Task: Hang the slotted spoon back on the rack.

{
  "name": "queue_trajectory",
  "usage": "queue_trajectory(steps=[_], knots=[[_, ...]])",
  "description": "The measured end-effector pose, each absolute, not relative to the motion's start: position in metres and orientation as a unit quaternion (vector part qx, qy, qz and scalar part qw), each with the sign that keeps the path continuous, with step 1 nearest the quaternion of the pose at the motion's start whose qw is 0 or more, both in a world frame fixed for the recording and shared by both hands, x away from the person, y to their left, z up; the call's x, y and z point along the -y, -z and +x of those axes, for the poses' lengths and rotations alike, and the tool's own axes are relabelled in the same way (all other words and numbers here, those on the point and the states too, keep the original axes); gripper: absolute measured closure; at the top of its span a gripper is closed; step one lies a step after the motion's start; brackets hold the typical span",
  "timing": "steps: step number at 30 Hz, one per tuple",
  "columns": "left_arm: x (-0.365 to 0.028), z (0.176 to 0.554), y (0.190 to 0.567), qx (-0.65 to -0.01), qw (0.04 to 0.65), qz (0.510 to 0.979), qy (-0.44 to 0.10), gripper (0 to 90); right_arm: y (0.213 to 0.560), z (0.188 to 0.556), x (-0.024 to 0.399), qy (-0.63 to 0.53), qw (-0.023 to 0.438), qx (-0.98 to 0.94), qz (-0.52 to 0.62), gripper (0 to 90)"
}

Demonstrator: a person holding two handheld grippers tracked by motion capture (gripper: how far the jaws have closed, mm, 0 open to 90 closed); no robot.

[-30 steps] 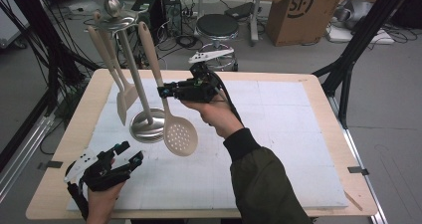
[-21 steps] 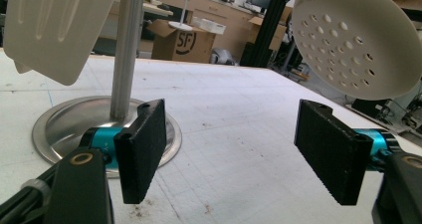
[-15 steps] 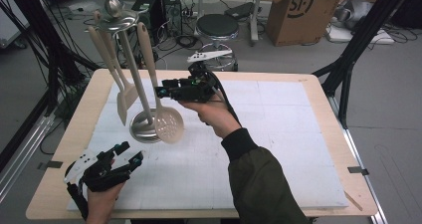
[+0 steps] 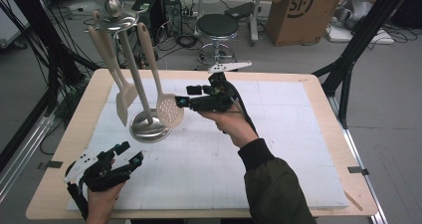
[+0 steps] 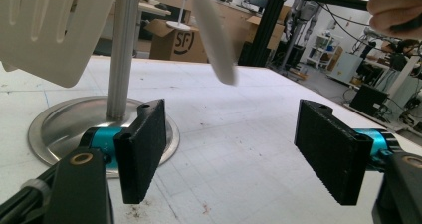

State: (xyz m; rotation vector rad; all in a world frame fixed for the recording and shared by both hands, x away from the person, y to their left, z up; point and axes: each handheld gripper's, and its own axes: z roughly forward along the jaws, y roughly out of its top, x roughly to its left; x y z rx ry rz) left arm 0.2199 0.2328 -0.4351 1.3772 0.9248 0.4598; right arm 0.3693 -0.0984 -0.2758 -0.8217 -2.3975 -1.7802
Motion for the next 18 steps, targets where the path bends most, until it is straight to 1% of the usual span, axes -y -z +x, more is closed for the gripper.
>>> queue_trajectory(steps=[2,12,18], knots=[[-0.232,0.22,0.435,-0.407,0.652,0.608,-0.202,29.3,0.278,0.368,0.104,0.571,0.021,0.775,-0.268,30.4],[-0.23,0.22,0.435,-0.404,0.652,0.61,-0.201,29.3,0.289,0.36,0.135,0.571,0.004,0.77,-0.286,31.0],[-0.23,0.221,0.436,-0.402,0.652,0.611,-0.197,29.3,0.295,0.359,0.145,0.569,0.001,0.767,-0.297,30.5]])
